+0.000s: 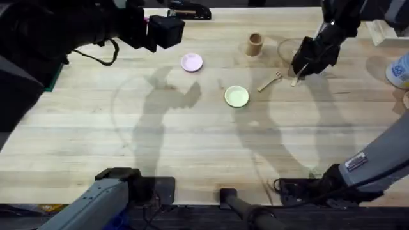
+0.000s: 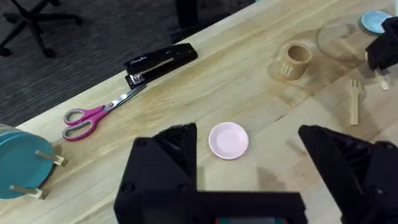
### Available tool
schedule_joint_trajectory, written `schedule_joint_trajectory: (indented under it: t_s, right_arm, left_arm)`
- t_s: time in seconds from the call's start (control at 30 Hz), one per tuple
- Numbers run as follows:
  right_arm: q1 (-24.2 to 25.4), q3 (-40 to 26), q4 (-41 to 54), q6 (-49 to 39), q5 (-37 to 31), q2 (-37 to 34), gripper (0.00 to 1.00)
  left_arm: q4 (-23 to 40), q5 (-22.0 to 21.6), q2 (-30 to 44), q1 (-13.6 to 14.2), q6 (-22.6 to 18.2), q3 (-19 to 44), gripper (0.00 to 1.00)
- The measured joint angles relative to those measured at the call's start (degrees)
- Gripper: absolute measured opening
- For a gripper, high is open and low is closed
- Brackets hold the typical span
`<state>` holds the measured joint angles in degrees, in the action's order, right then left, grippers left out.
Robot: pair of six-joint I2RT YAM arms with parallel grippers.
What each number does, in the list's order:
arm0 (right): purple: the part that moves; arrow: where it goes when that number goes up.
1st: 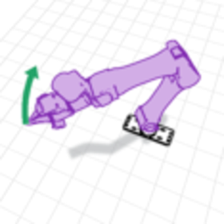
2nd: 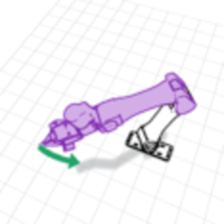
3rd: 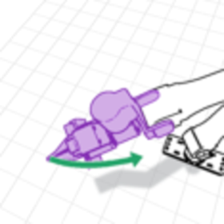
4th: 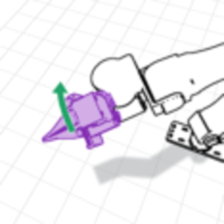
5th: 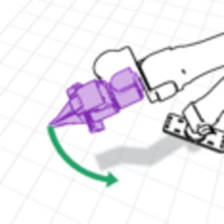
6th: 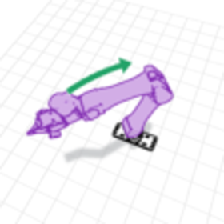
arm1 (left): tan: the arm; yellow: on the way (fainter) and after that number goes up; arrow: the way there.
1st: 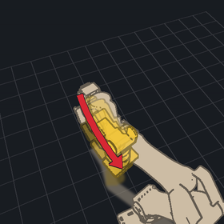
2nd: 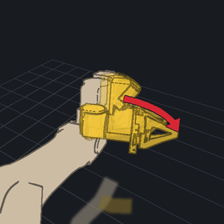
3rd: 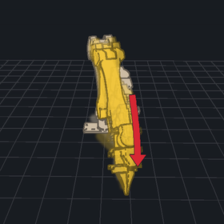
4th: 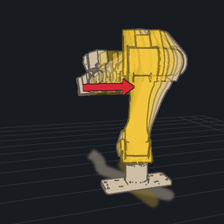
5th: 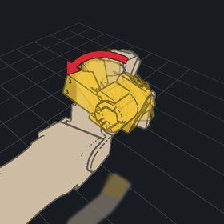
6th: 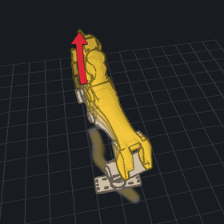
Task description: Pick up a utensil and set it on the pink plate, then put the other utensil in the container.
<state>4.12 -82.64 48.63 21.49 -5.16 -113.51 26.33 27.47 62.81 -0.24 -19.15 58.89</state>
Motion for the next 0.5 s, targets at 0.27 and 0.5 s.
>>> schedule_joint_trajectory:
  t_s: [0.27,0.5]
  right_arm:
    - [0.02,-0.07,0.07,-0.04,-0.14,0.00,0.038]
    - [-0.04,-1.21,2.50,-0.54,-0.71,-0.39,0.031]
  left_arm:
    - [0.00,0.01,0.00,0.01,0.01,0.00,0.992]
    - [-0.17,0.01,0.00,-0.01,0.01,0.00,0.993]
